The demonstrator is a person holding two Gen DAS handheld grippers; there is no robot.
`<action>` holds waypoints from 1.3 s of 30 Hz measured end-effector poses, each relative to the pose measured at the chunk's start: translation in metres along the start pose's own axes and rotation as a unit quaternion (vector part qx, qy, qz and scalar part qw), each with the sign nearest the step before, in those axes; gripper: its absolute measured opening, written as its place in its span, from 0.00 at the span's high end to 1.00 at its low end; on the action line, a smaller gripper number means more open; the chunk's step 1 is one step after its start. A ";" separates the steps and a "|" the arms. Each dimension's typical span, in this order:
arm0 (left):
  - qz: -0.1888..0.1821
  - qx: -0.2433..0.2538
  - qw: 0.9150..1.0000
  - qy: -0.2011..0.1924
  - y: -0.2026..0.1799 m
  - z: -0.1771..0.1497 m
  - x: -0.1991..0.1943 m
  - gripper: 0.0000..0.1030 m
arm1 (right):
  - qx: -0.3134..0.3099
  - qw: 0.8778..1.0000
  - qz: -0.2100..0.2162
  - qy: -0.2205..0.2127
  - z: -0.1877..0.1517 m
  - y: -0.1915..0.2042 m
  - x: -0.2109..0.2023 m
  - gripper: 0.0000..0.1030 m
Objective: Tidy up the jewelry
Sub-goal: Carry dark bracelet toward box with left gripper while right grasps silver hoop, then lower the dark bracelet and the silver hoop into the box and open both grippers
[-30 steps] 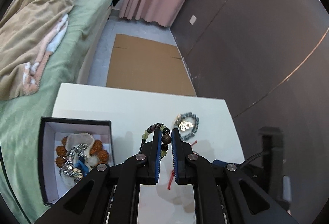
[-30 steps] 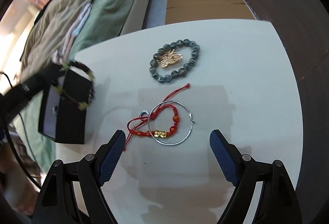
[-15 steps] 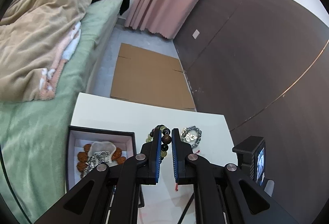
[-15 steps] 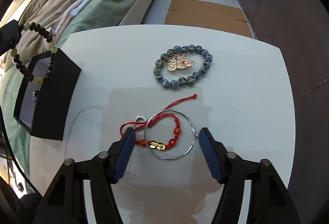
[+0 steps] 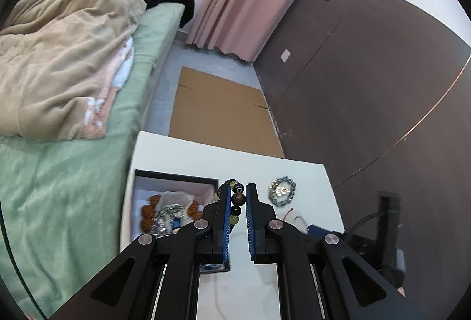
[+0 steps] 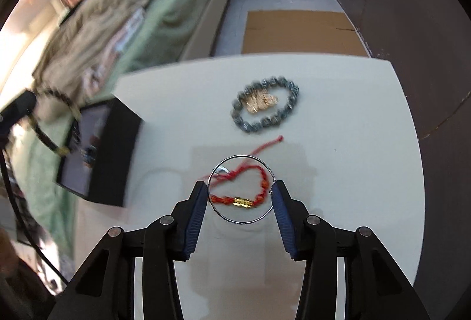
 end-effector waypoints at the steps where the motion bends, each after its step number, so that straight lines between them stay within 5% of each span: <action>1: 0.002 -0.003 1.000 -0.002 0.004 0.000 -0.004 0.91 | 0.006 1.000 0.012 -0.007 0.002 0.004 -0.005 0.55; 8: 0.018 -0.027 0.999 0.014 0.029 -0.001 -0.006 0.89 | 0.009 0.994 0.096 -0.049 0.021 0.049 -0.026 0.55; 10: 0.003 -0.036 0.999 0.027 0.031 -0.002 -0.002 0.79 | 0.007 0.992 0.117 -0.055 0.024 0.062 -0.029 0.55; 12: -0.002 -0.039 0.999 0.025 0.033 -0.001 -0.002 0.41 | 0.006 0.990 0.131 -0.057 0.025 0.072 -0.030 0.55; 13: 0.003 -0.040 0.999 0.015 0.035 0.002 -0.005 0.37 | 0.004 0.989 0.137 -0.057 0.026 0.078 -0.030 0.55; 29: 0.028 -0.089 0.995 -0.032 0.091 0.030 -0.028 0.36 | -0.029 0.978 0.206 -0.036 0.024 0.157 -0.005 0.55; 33: 0.027 -0.098 0.994 -0.033 0.096 0.031 -0.030 0.36 | -0.029 0.976 0.215 -0.022 0.024 0.171 0.003 0.37; 39: 0.027 -0.087 0.996 -0.024 0.089 0.027 -0.026 0.36 | 0.008 0.979 0.204 -0.015 0.025 0.145 0.002 0.32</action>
Point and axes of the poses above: each gripper's, at about its wrist camera, not at the fingertips, and x roughly the way its jaws point, y to its left, z to its top, the point moved 10 cm from there along x, roughly the way its jaws point, and after that the axes turned 6 degrees about x, right-handed, at the moved point
